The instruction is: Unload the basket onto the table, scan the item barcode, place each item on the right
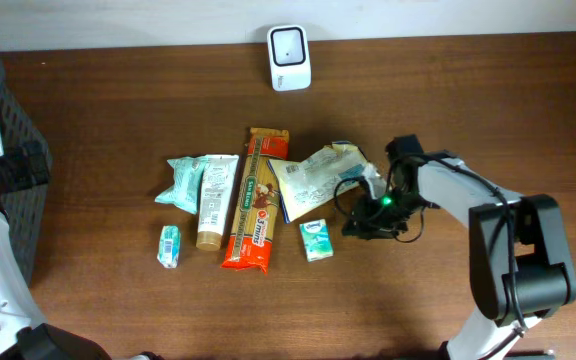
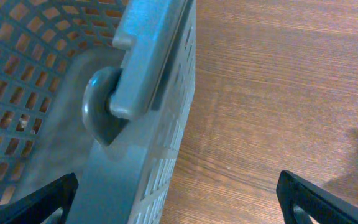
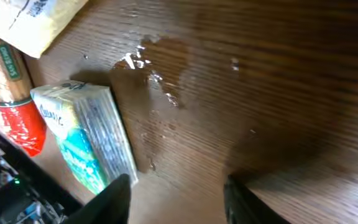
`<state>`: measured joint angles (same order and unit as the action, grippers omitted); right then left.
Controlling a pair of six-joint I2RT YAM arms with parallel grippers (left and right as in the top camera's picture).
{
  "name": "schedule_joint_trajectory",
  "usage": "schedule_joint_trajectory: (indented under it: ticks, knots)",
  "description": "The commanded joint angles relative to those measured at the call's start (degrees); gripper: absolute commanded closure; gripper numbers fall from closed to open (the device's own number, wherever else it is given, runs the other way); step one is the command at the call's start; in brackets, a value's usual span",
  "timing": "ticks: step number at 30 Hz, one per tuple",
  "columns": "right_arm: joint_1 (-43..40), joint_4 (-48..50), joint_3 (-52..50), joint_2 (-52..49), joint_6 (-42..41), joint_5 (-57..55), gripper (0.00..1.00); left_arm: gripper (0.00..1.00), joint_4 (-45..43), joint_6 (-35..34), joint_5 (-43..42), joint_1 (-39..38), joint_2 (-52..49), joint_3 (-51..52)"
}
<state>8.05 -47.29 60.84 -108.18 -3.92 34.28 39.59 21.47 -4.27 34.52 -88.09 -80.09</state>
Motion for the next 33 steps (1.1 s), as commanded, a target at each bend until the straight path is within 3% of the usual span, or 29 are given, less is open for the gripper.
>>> schedule_joint_trajectory:
  ticks: [1, 7, 15, 17, 20, 24, 29, 33]
  knots:
    - [-1.4, -1.2, 1.3, -0.1, 0.6, -2.8, 0.49, 0.01, -0.1, -0.1, -0.6, 0.2, -0.3, -0.3]
    - [4.4, -3.7, 2.1, -0.1, 1.7, 6.3, 0.49, 0.01, -0.1, -0.2, -0.6, 0.2, -0.3, -0.3]
    - [9.9, -0.7, 2.0, -4.1, -5.4, 2.1, 0.51, 0.01, -0.1, -0.2, -0.6, 0.2, -0.3, -0.3]
    - [10.1, 0.2, 2.0, -7.2, -6.0, 2.8, 0.63, 0.01, -0.1, -0.2, -0.6, 0.2, -0.3, -0.3]
    - [9.8, 0.2, 2.0, -8.3, -6.0, 3.6, 0.94, 0.01, -0.1, -0.2, -0.6, 0.2, -0.3, -0.3]
    - [9.8, -2.1, 4.1, -6.3, -2.6, 5.0, 0.96, 0.01, -0.1, -0.2, -0.6, 0.2, -0.3, -0.3]
    - [9.8, -3.5, 14.7, 4.2, 2.5, 24.4, 0.96, 0.01, -0.1, -0.2, -0.6, 0.2, -0.3, -0.3]
    - [8.3, -0.7, 24.2, 5.7, 2.4, 38.4, 0.96, 0.01, -0.1, -0.2, -0.6, 0.2, -0.3, -0.3]
